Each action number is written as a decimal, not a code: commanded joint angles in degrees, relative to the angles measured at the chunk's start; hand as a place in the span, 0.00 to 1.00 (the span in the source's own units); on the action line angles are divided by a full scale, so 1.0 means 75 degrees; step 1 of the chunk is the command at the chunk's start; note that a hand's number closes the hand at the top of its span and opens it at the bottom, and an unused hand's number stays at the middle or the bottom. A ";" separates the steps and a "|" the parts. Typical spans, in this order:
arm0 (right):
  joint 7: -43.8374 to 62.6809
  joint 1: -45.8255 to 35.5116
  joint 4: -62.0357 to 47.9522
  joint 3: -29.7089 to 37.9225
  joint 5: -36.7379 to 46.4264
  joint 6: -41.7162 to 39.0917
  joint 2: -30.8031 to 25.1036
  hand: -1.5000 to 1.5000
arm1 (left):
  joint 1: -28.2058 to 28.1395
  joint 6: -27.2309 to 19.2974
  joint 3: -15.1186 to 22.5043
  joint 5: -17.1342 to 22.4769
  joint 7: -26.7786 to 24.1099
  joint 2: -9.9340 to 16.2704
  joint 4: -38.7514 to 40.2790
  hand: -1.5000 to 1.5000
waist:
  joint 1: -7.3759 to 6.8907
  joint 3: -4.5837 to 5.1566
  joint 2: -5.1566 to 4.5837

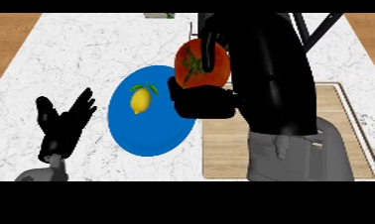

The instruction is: Pick the tomato from the tray and place it in the tiered shelf

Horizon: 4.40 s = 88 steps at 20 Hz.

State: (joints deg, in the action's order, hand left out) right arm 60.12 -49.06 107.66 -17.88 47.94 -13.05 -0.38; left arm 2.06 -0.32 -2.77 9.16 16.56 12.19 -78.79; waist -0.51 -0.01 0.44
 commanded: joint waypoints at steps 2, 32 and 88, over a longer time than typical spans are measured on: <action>0.1042 -0.1670 -0.0648 0.1217 -0.0175 -0.0663 0.0048 1.00 | 0.0015 0.0110 -0.0100 0.0010 -0.0057 0.0049 0.0279 0.50 | 0.0030 0.0011 -0.0041; -0.4126 -0.3645 -0.7685 0.3410 -0.0388 0.0844 -0.2144 1.00 | 0.0239 -0.0088 -0.0050 -0.0350 -0.0064 -0.0356 0.0412 0.50 | -0.0078 0.0006 -0.0112; -0.4978 -0.3356 -0.8612 0.7301 -0.3512 0.3852 -0.4808 0.00 | -0.0045 0.0258 -0.0379 -0.0401 -0.0163 -0.0296 0.0449 0.50 | 0.0155 0.0000 -0.0037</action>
State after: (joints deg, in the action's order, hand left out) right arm 23.07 -78.46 40.08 34.23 25.52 19.19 -33.12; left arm 2.45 0.83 -5.44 6.31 16.37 9.93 -78.25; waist 0.24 -0.22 0.27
